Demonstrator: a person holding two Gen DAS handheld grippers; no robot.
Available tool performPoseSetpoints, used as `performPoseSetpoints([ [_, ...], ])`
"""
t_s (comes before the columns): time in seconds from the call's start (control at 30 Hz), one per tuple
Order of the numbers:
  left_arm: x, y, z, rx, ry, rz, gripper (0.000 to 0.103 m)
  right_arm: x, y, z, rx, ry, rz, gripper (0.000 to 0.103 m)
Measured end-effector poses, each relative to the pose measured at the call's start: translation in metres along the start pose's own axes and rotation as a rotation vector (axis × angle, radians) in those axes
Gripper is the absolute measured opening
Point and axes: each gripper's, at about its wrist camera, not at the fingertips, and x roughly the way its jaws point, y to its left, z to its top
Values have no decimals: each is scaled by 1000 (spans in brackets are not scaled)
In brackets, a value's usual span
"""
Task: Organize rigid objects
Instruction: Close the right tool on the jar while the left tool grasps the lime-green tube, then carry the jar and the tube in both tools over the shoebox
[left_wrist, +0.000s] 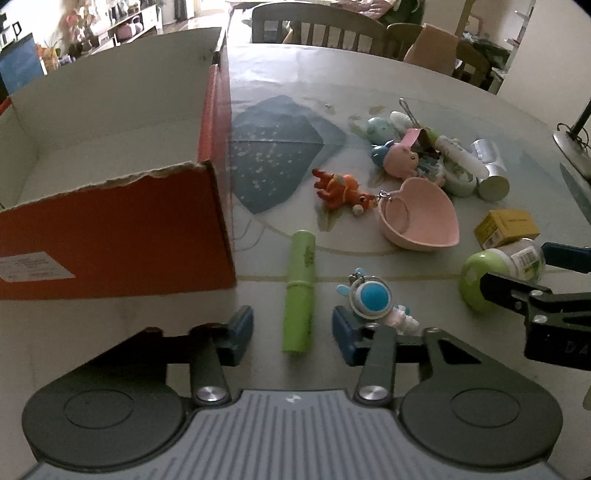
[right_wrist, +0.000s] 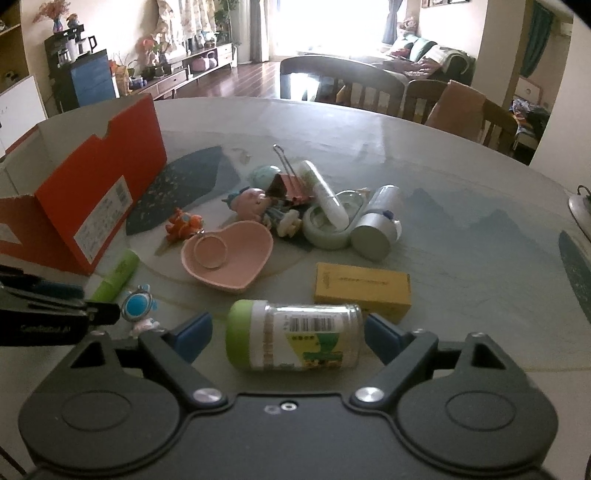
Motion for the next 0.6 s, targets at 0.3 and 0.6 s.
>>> performPoseSetpoints([
  [0.3,0,-14,-2,65,-11,7,16,3,-1,-2,22,15,-16,81],
  [0.6,-8,-13,0,61,-34,-4,15,-8,-3,-4,57,4,1,81],
])
